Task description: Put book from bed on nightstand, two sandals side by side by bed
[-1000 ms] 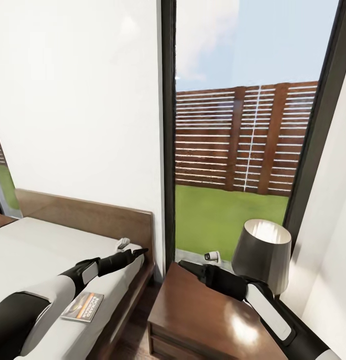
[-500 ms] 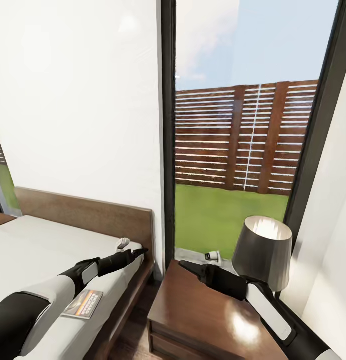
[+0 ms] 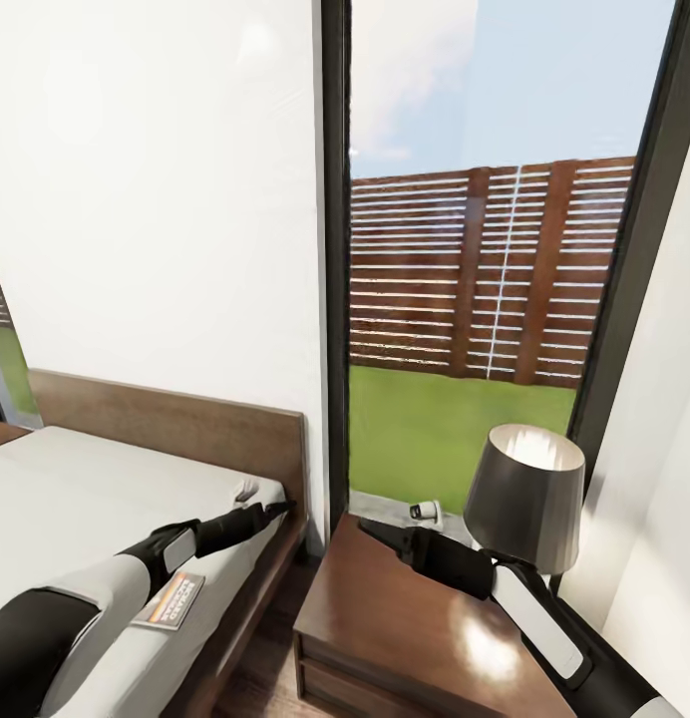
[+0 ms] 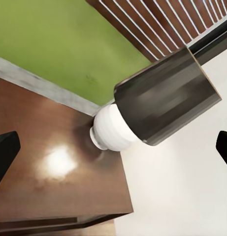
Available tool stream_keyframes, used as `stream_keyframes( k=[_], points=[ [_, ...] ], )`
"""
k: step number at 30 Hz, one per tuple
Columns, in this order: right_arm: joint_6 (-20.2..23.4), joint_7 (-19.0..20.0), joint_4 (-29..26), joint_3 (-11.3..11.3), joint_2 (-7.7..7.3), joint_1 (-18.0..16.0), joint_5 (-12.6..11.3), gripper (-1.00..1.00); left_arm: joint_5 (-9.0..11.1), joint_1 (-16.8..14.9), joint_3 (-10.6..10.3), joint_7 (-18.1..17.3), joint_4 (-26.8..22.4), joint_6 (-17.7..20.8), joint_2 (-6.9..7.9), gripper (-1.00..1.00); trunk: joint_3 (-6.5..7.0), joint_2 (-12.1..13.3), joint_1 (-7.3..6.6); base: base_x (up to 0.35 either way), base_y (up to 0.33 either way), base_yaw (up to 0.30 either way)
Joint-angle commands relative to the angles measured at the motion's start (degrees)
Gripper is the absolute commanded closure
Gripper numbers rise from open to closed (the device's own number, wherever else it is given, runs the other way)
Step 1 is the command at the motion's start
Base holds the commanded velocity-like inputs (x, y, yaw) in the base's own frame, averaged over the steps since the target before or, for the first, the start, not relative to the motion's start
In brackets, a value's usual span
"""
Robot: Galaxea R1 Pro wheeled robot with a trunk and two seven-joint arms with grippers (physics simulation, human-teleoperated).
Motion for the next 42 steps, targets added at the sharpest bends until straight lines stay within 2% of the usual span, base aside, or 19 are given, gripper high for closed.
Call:
stream_keyframes(
  k=[1, 11, 42],
  points=[
    [0.4, -0.1, 0.0, 0.1, -0.05, -0.1, -0.6, -1.0, 0.6, 0.0, -0.4, -0.1, 0.0, 0.5, -0.07, -1.0, -0.25, -0.5, 0.23, 0.0, 0.0, 0.0],
    [0.5, -0.1, 0.0, 0.1, -0.09, -0.1, -0.6, -1.0, 0.6, 0.2, -0.3, -0.1, 0.0, 0.5, -1.26, -1.0, -2.05, -4.5, 2.42, 0.0, 0.0, 0.0],
    [0.5, 0.2, 0.6, 0.2, -0.04, -0.1, -0.7, -1.0, 0.6, 0.2, -0.3, -0.1, 0.0, 0.5, -1.38, -1.0, -7.61, -16.9, 9.23, 0.0, 0.0, 0.0]
  ],
)
